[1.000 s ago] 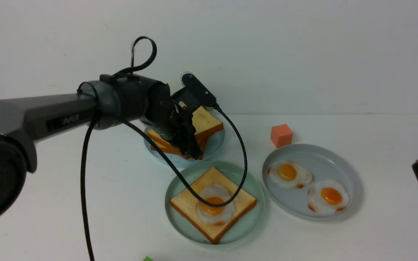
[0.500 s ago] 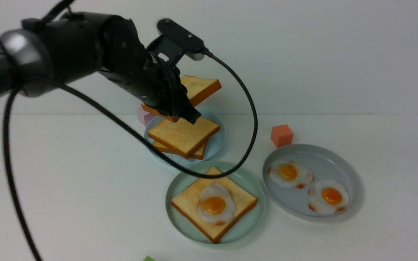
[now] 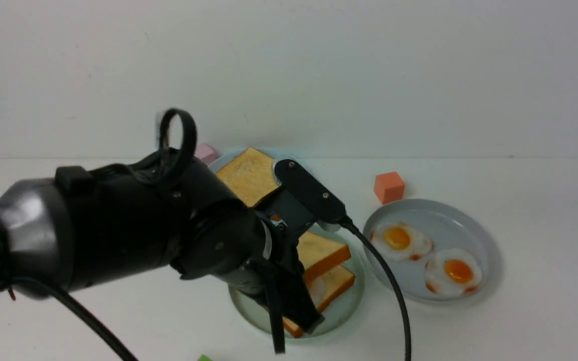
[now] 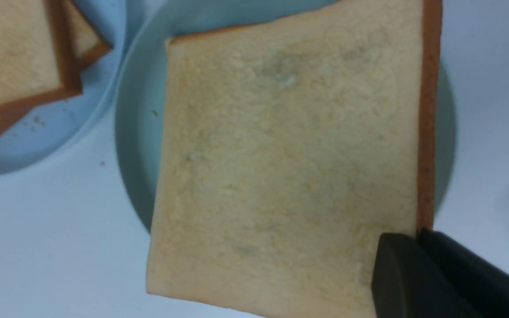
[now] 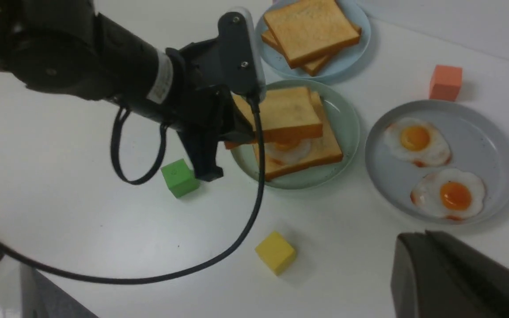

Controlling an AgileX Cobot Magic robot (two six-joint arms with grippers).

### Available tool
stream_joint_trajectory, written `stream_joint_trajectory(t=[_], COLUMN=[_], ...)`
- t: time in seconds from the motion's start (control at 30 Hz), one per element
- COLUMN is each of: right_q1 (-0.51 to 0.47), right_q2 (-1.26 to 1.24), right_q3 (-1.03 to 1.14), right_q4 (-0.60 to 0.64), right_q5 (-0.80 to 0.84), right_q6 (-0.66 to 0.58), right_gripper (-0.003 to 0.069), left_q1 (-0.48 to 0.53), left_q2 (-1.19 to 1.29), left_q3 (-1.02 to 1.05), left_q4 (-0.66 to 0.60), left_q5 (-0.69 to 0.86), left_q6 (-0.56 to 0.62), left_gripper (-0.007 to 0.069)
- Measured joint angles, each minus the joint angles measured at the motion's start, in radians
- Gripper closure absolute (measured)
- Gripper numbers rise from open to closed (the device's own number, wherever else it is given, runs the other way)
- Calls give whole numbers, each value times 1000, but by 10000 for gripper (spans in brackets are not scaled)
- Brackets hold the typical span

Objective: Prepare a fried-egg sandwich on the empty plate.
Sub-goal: Use the left arm to place a slice of bread on the fried egg in the middle

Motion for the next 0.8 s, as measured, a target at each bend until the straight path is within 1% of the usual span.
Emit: stream_joint_trajectory(t=[0.03, 0.07, 0.13, 0.63, 0.8], right_q1=[0, 0, 0, 0, 0], right_q2=[0, -6, -7, -7, -7], right_q3=[0, 0, 0, 0, 0], right_q4=[2, 15, 31, 46, 40], right_q5=[0, 0, 0, 0, 0], right_q6=[0, 1, 1, 1, 1], right_gripper=[624, 624, 624, 624, 624], left_q1=[-1, -1, -1, -1, -1], left_q2=[1, 12, 29, 73, 73], left_q3=[0, 0, 0, 0, 0], left_q4=[12, 48, 69, 28, 4], left_q5=[-3, -23, -25, -37, -37], left_q6=[-5, -35, -51, -58, -18], left_gripper=[616, 616, 616, 616, 616])
